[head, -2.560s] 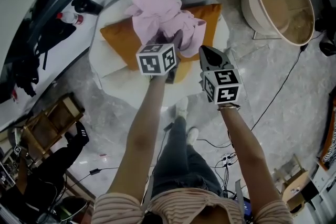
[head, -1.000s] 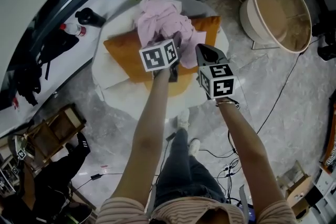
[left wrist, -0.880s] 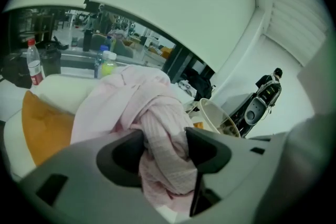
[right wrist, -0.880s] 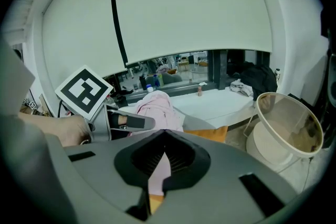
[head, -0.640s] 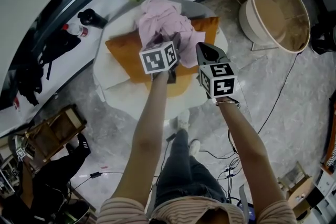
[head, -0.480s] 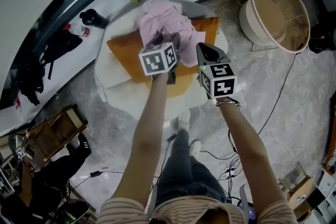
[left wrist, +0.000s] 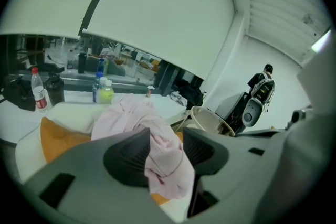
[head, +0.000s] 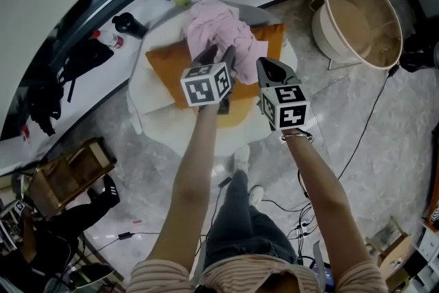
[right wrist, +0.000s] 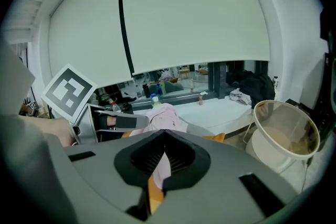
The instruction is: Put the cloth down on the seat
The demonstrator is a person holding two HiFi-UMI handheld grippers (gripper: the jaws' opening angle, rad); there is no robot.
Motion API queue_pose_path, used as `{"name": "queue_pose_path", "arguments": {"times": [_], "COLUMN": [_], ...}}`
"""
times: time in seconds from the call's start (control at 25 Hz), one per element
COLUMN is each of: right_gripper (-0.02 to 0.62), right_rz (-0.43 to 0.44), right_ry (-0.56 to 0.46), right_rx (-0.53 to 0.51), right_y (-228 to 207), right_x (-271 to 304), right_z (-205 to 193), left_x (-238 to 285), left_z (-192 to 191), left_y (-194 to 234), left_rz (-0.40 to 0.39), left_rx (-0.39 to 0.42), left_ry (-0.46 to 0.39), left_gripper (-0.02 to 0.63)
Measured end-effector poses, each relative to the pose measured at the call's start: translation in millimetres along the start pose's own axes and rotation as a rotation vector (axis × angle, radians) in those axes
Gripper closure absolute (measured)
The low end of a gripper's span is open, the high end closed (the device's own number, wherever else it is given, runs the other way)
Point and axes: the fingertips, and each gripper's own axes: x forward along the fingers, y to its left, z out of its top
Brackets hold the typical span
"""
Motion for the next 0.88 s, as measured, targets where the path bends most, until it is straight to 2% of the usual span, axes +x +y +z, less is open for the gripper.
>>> {"name": "queue_pose_path", "arguments": {"times": [0.28,0.56,0.88], "right_gripper": [0.588,0.586,0.588], "right_rz": [0.011,0.017,0.022], "right_ry": [-0.045,-0.079,-0.13], "right_rx": [0.013,0.025,0.044], "right_y": [3,8,8], "right_x": [-20,-44,-77], "right_z": [7,7,10], "left_x": [-23,-56,-100], "left_z": [3,9,9], "left_y": [-13,-28,-47], "left_rz": [-0.02,-0.017,-0.01], "left_rx": [0.027,0.065,0.162], "left_ry": [-0.033,-0.105,-0.156], "left_gripper": [0.487,0.572,0.594]}}
